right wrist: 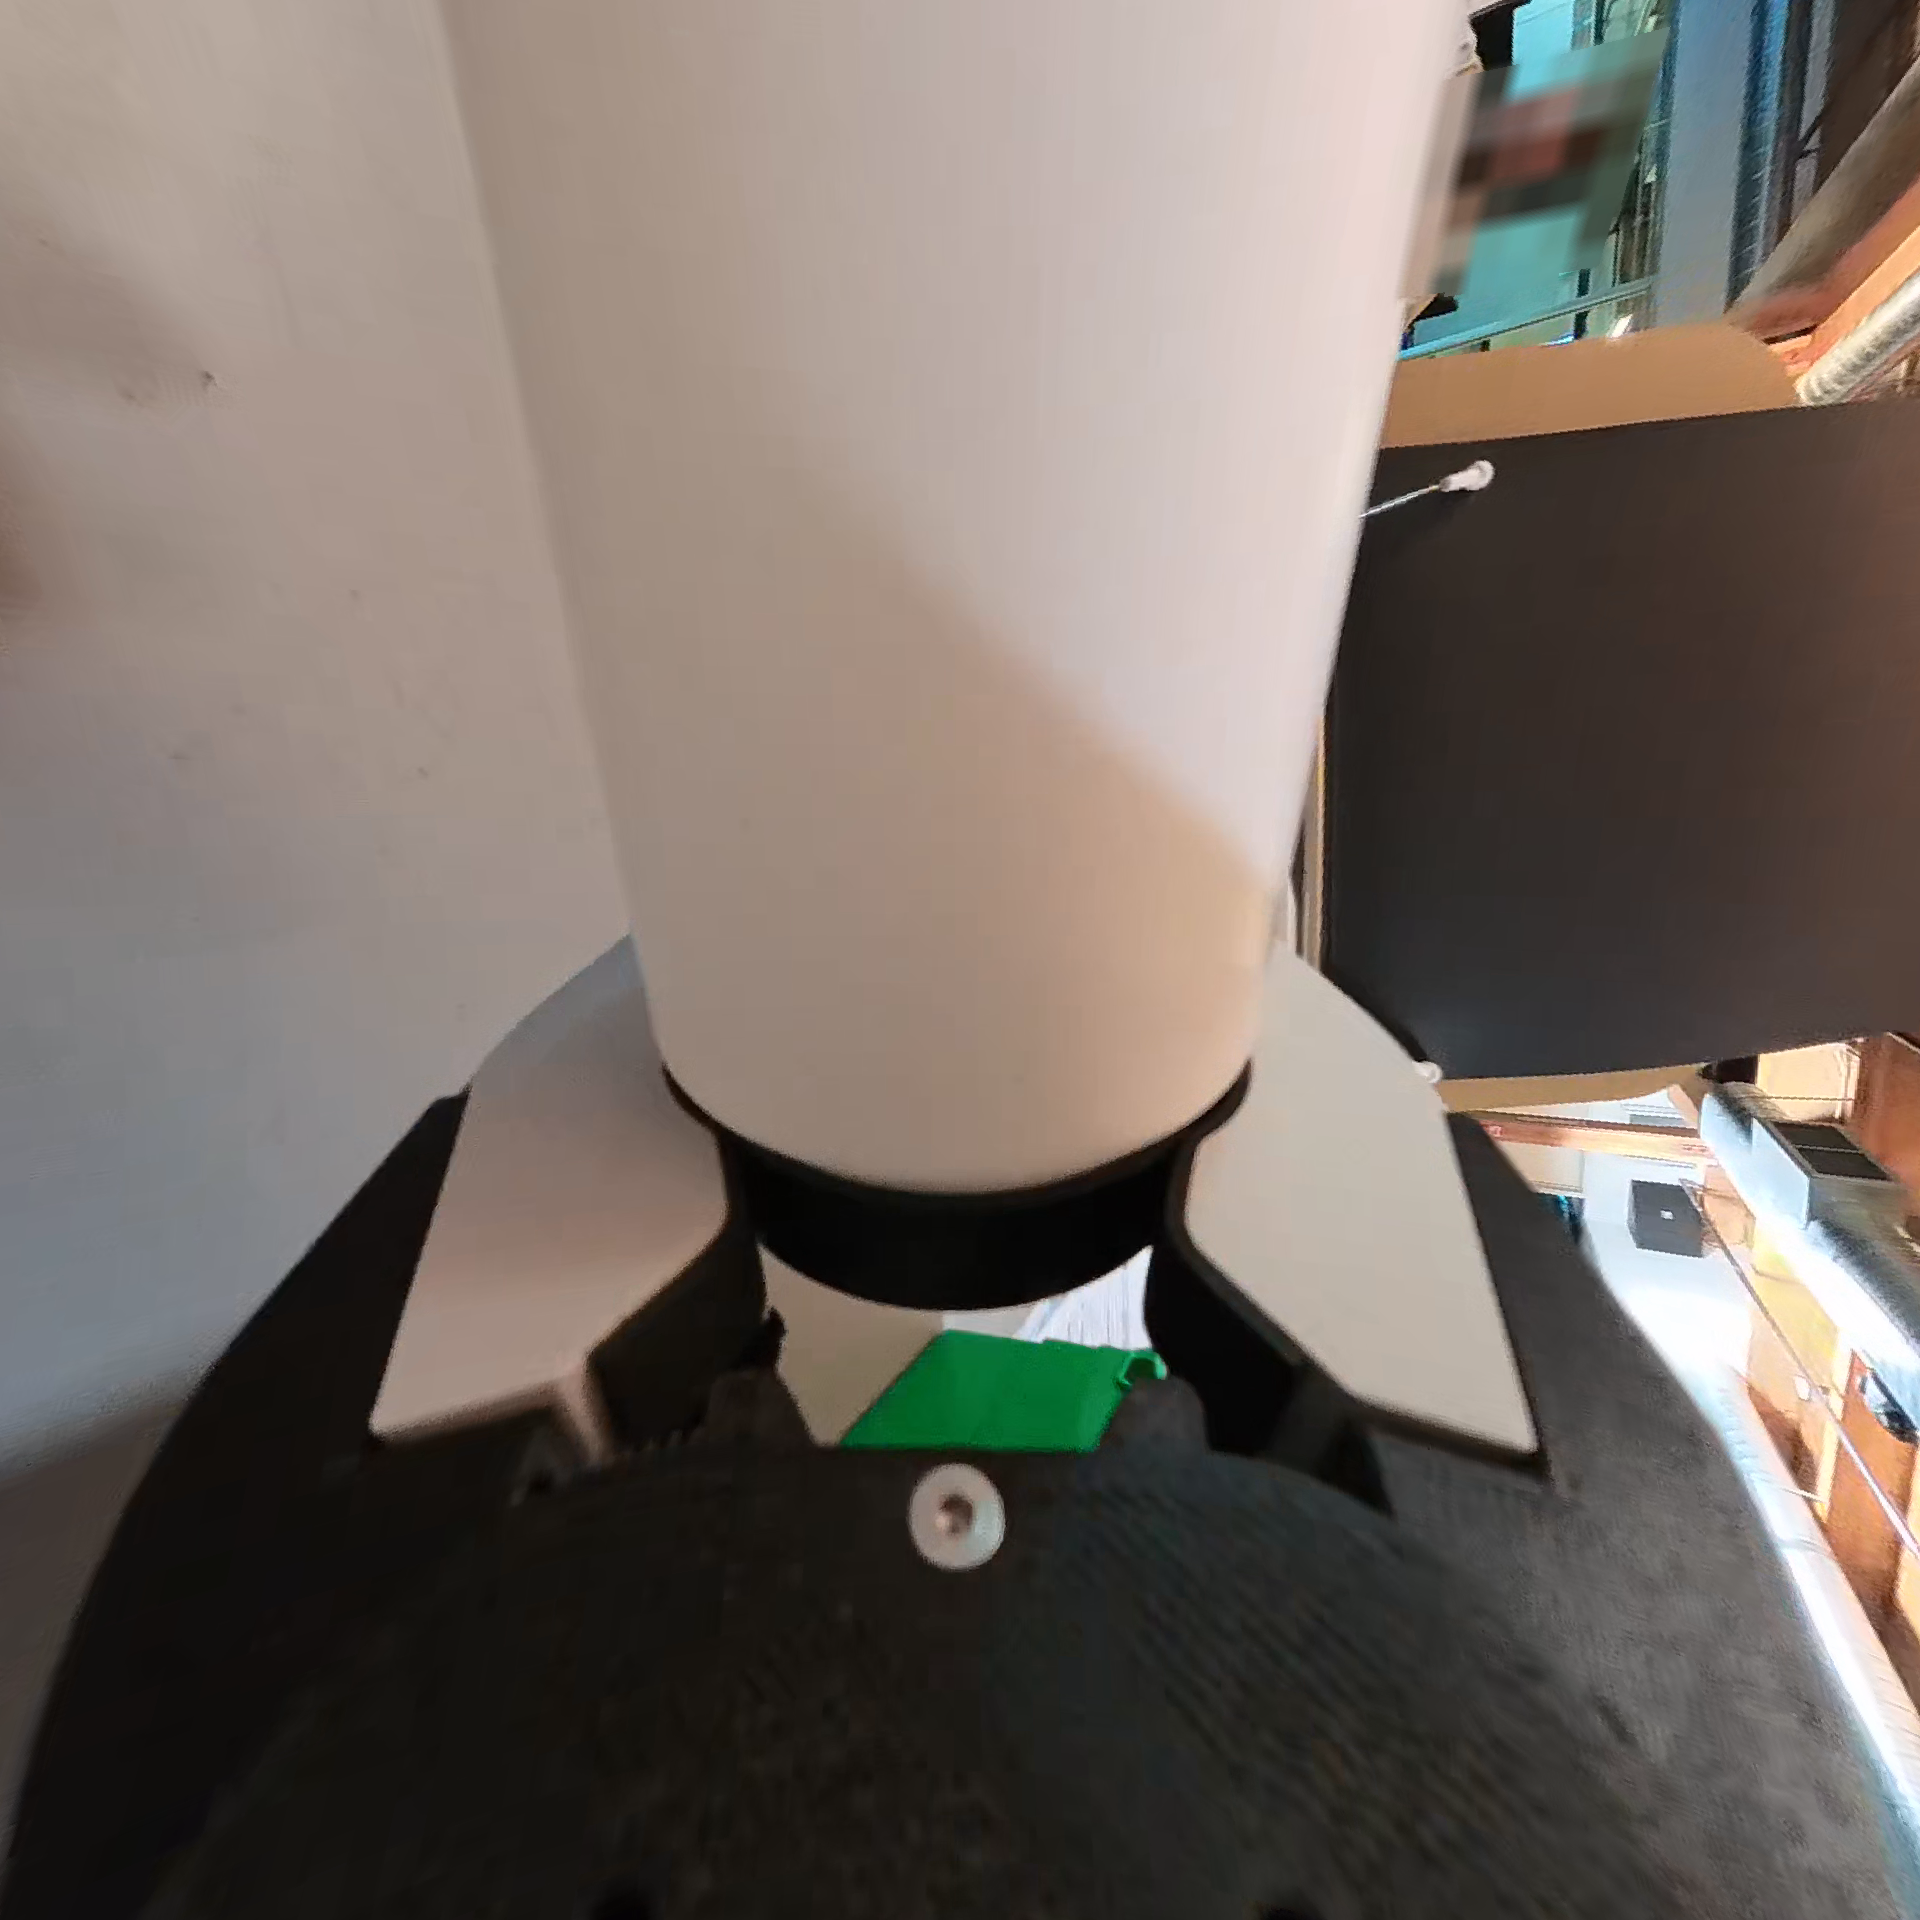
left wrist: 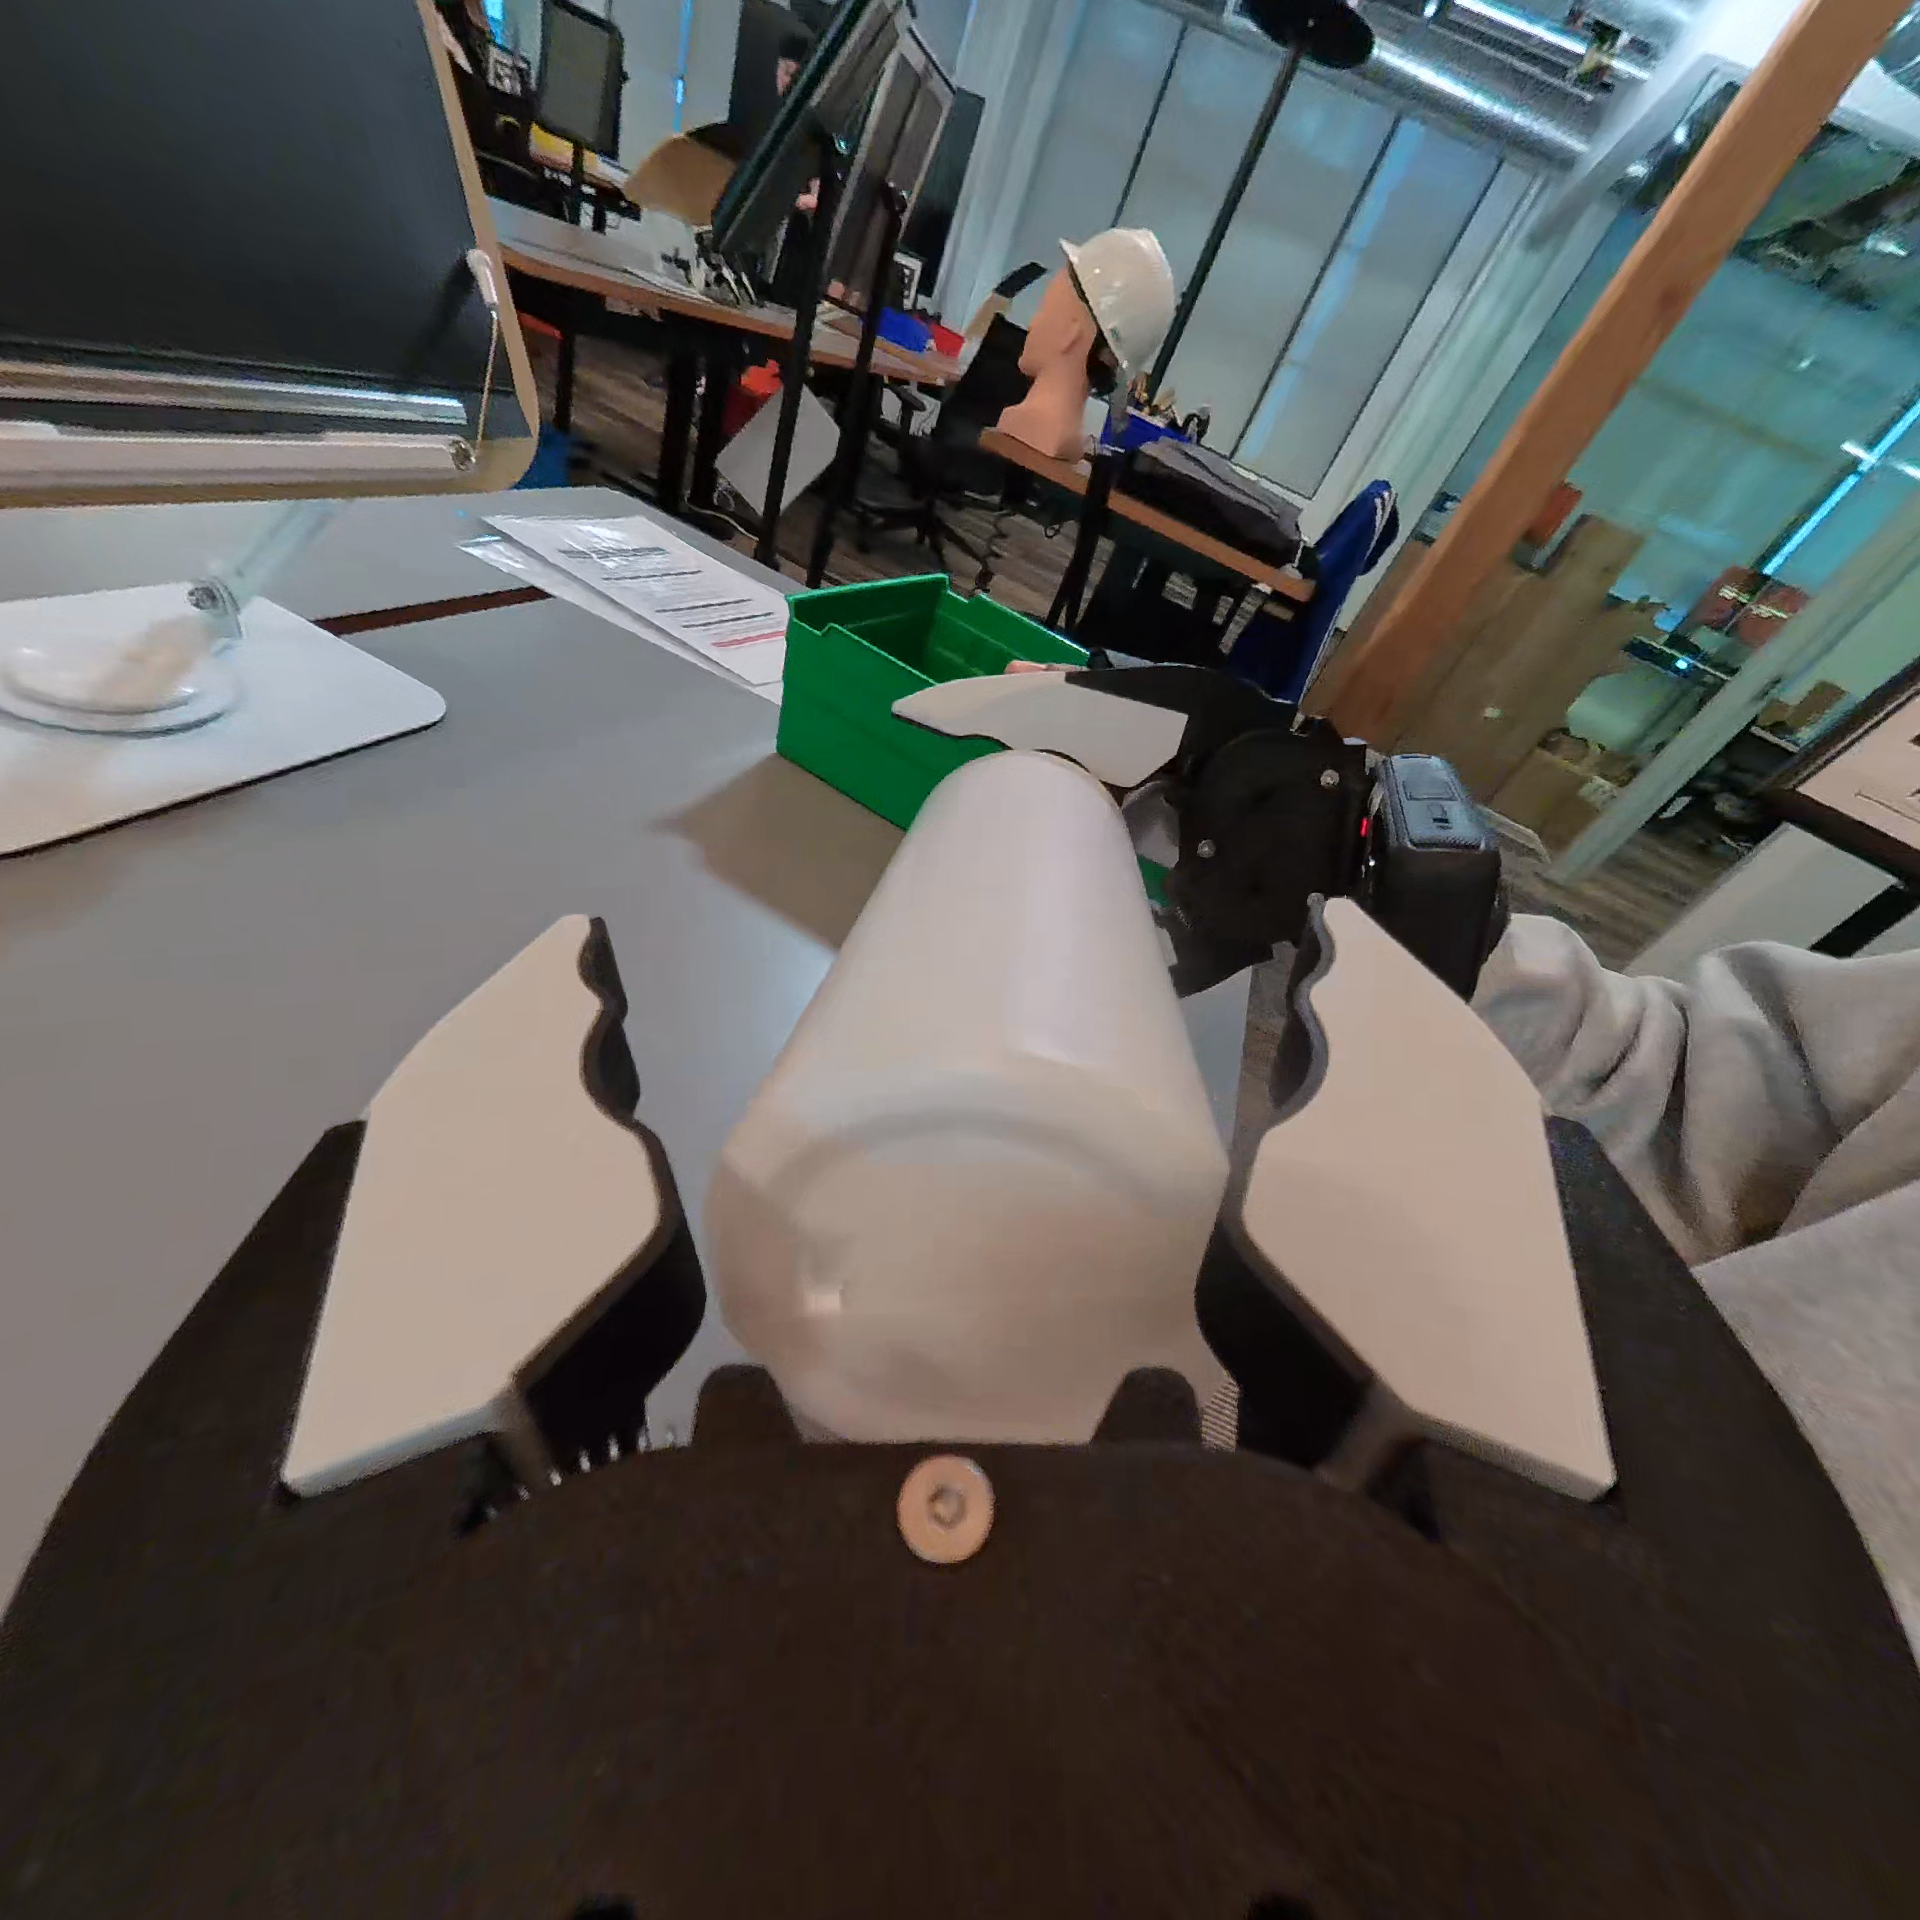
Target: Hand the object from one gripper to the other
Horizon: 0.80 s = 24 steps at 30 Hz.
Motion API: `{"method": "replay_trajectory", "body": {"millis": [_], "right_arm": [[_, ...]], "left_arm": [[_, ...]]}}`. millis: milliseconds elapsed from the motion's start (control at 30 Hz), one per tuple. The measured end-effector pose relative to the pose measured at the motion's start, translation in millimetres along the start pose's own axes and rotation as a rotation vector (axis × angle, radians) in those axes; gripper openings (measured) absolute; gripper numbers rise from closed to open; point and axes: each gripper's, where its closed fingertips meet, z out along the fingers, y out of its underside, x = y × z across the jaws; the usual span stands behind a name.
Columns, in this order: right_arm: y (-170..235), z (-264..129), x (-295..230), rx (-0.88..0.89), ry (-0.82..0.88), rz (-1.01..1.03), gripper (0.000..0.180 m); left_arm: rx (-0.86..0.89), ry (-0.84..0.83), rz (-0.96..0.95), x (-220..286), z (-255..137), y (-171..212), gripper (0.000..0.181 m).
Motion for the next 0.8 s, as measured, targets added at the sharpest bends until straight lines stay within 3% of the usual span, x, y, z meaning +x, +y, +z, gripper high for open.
{"method": "replay_trajectory", "body": {"millis": [200, 367, 800], "right_arm": [[12, -2, 8, -0.03, 0.021, -0.003, 0.094], [13, -4, 10, -0.038, 0.034, -0.039, 0.094], [19, -8, 20, -0.068, 0.083, -0.094, 0.094]], "left_arm": [[-0.111, 0.009, -0.015, -4, -2, 17, 0.129], [-0.191, 0.07, 0.012, 6, 8, 36, 0.122], [-0.114, 0.11, -0.035, 7, 12, 30, 0.11]]}}
